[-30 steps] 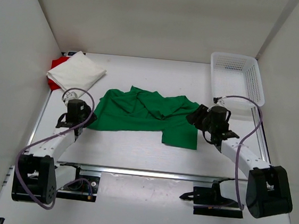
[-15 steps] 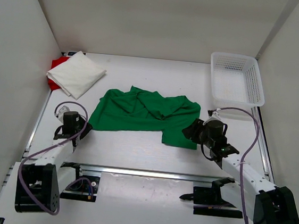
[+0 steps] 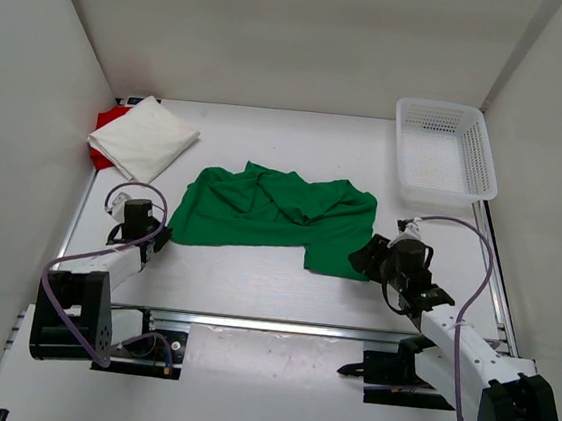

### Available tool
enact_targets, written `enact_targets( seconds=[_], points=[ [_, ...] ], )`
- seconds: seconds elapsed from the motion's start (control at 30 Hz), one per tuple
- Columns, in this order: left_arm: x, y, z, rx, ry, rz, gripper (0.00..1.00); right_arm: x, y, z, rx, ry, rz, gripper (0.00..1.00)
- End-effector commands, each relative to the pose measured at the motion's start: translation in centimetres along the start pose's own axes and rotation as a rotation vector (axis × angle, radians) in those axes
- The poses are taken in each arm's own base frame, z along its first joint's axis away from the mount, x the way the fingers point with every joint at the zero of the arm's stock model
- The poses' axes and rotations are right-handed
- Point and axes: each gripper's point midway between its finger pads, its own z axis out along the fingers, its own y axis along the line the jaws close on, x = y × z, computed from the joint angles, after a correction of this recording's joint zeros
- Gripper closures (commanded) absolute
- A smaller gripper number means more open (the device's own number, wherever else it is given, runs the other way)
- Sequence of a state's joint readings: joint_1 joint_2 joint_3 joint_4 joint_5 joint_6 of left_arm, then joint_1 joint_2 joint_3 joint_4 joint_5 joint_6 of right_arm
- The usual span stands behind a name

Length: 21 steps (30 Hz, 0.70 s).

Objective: Fold and stack the t-shirts
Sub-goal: Flatten out the tshirt

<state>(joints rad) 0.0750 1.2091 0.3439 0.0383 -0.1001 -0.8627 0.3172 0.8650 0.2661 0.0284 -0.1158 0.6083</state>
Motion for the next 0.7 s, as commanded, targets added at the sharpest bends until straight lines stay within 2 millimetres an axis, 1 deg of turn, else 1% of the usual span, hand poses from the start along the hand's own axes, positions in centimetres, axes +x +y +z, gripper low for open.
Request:
enact_targets(
  seconds=[0.0, 0.03, 0.07, 0.1, 0.13, 0.17, 0.2, 0.27, 0.3, 0.37, 0.43, 0.47, 0.5, 0.53, 0.6, 0.67],
  points=[
    [-1.7, -1.5, -0.2, -0.001, -0.048, 0.044, 0.99, 0.7, -2.8, -0.4, 0.105, -0.002, 0.028, 0.54],
    [-2.2, -1.6, -0.3, -0.005, -0.071, 0.048, 1.00, 0.8, -3.2, -0.5, 0.119, -0.002, 0.032, 0.54],
    [-2.3, -1.9, -0.4, -0.001, -0.076, 0.072, 1.00, 1.3, -4.0, -0.5, 0.148, 0.008, 0.037, 0.53],
    [-2.6, -2.6, -0.7, 0.021, -0.090, 0.083, 1.00, 1.4, -4.7, -0.6, 0.186, 0.014, 0.032, 0.54],
    [-2.9, -2.6, -0.8, 0.011, -0.112, 0.099, 1.00, 1.5, -4.8, -0.8, 0.193, 0.018, 0.023, 0.54],
    [-2.5, -3.5, -1.0, 0.031, -0.114, 0.133, 1.00, 1.3, -5.2, -0.9, 0.224, 0.005, 0.017, 0.53],
    [-2.2, -3.5, -1.4, 0.020, -0.114, 0.172, 1.00, 1.6, -6.0, -1.0, 0.266, 0.010, 0.012, 0.53],
    [-2.5, -4.1, -1.9, 0.032, -0.137, 0.206, 1.00, 1.4, -6.1, -1.2, 0.283, 0.004, 0.014, 0.54],
    [-2.5, -4.3, -2.0, 0.030, -0.144, 0.218, 1.00, 2.0, -6.7, -1.3, 0.310, 0.028, 0.010, 0.55],
    [-2.9, -4.9, -2.7, 0.050, -0.173, 0.228, 1.00, 2.4, -6.8, -1.4, 0.336, 0.051, 0.013, 0.57],
    [-2.8, -5.6, -3.2, 0.071, -0.185, 0.263, 1.00, 3.1, -7.3, -1.4, 0.370, 0.082, -0.006, 0.60],
    [-2.8, -5.7, -3.3, 0.071, -0.187, 0.270, 1.00, 3.0, -7.2, -1.4, 0.368, 0.086, -0.010, 0.64],
    [-3.1, -5.9, -3.5, 0.072, -0.198, 0.279, 1.00, 3.4, -7.2, -1.3, 0.369, 0.109, -0.005, 0.66],
    [-2.8, -5.9, -3.4, 0.077, -0.188, 0.294, 1.00, 3.6, -7.0, -1.2, 0.357, 0.120, 0.007, 0.66],
    [-2.8, -6.1, -3.6, 0.076, -0.188, 0.308, 1.00, 3.8, -6.6, -1.1, 0.356, 0.141, 0.003, 0.68],
    [-2.7, -6.5, -3.7, 0.094, -0.190, 0.318, 1.00, 4.2, -7.2, -1.5, 0.396, 0.154, -0.008, 0.68]
  ],
)
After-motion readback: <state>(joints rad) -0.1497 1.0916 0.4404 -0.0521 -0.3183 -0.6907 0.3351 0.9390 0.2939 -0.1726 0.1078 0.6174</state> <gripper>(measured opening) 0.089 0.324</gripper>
